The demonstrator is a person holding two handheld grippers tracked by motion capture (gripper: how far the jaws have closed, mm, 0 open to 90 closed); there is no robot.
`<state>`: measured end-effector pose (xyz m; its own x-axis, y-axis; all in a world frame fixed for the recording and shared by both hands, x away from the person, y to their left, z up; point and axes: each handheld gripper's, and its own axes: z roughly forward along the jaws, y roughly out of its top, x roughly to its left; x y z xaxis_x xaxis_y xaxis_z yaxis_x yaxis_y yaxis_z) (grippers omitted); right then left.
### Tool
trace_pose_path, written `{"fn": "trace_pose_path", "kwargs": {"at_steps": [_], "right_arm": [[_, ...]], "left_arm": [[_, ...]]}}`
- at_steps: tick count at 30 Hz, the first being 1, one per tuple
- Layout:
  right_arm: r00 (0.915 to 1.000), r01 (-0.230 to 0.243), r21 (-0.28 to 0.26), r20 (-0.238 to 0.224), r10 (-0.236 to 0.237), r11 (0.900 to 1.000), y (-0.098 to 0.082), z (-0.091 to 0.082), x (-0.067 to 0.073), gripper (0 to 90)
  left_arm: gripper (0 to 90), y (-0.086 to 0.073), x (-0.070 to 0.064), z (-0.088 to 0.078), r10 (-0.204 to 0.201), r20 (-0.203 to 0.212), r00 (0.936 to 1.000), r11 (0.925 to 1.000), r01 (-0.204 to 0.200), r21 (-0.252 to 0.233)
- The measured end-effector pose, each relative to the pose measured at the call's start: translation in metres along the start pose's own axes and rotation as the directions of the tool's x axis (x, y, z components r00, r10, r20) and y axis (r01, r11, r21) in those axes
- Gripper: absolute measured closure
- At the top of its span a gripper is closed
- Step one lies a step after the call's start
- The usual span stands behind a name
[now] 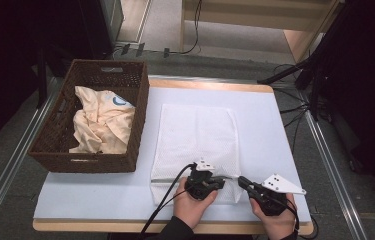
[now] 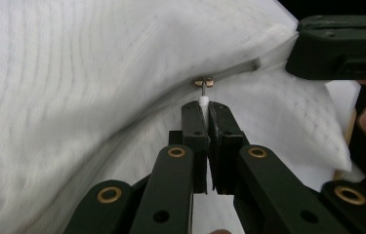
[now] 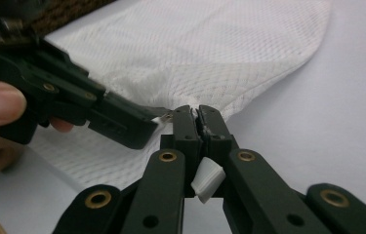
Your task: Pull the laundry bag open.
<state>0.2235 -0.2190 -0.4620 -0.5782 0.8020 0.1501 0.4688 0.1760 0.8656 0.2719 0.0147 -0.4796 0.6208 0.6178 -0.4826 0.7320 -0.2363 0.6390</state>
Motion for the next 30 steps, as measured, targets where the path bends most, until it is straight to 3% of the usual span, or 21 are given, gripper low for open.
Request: {"fn": "trace_pose_path", "kwargs": {"at_steps": [1,2,4,6,7,12,21,29,30], "right_arm": [[1.0000,0.001,0.005,-0.008,-0.001,1.000,0.001,-0.001,-0.002,88.6],[0.9999,0.009,0.013,-0.008,-0.008,1.000,-0.001,0.000,-0.002,88.6],[0.9999,0.010,0.022,-0.003,-0.010,1.000,-0.003,0.003,0.000,88.6],[1.0000,0.005,0.018,0.000,-0.005,1.000,-0.002,0.003,-0.001,88.6],[1.0000,0.003,0.018,-0.002,-0.003,1.000,-0.001,0.002,-0.001,88.6],[0.9992,-0.028,-0.008,0.027,0.028,1.000,-0.001,-0.004,-0.011,88.6],[0.9990,-0.020,-0.009,0.040,0.020,1.000,-0.001,-0.005,-0.010,88.5],[0.9995,-0.009,-0.002,0.029,0.009,1.000,-0.002,-0.001,-0.006,88.5],[0.9994,-0.006,0.000,0.035,0.006,1.000,-0.001,-0.001,-0.005,88.5]], "left_arm": [[87.8,0.000,0.000,0.000,0.000,0.000,1.0000,1.0000,0.000,0.000],[87.8,-0.001,-0.002,-0.002,0.028,-0.031,0.9991,0.9996,-0.028,0.004],[87.7,-0.002,-0.004,-0.002,0.050,-0.053,0.9973,0.9987,-0.050,0.013],[87.7,-0.003,-0.004,-0.003,0.051,-0.040,0.9979,0.9987,-0.051,0.010],[87.7,-0.003,-0.004,-0.005,0.057,-0.053,0.9970,0.9984,-0.056,0.010],[87.7,-0.007,0.005,-0.013,0.029,-0.048,0.9984,0.9996,-0.029,-0.001],[87.6,-0.016,0.014,-0.035,0.082,-0.080,0.9934,0.9965,-0.083,-0.003],[87.6,-0.020,0.019,-0.046,0.092,-0.090,0.9916,0.9956,-0.093,-0.007],[87.6,-0.020,0.021,-0.048,0.085,-0.108,0.9905,0.9962,-0.087,-0.009]]}}
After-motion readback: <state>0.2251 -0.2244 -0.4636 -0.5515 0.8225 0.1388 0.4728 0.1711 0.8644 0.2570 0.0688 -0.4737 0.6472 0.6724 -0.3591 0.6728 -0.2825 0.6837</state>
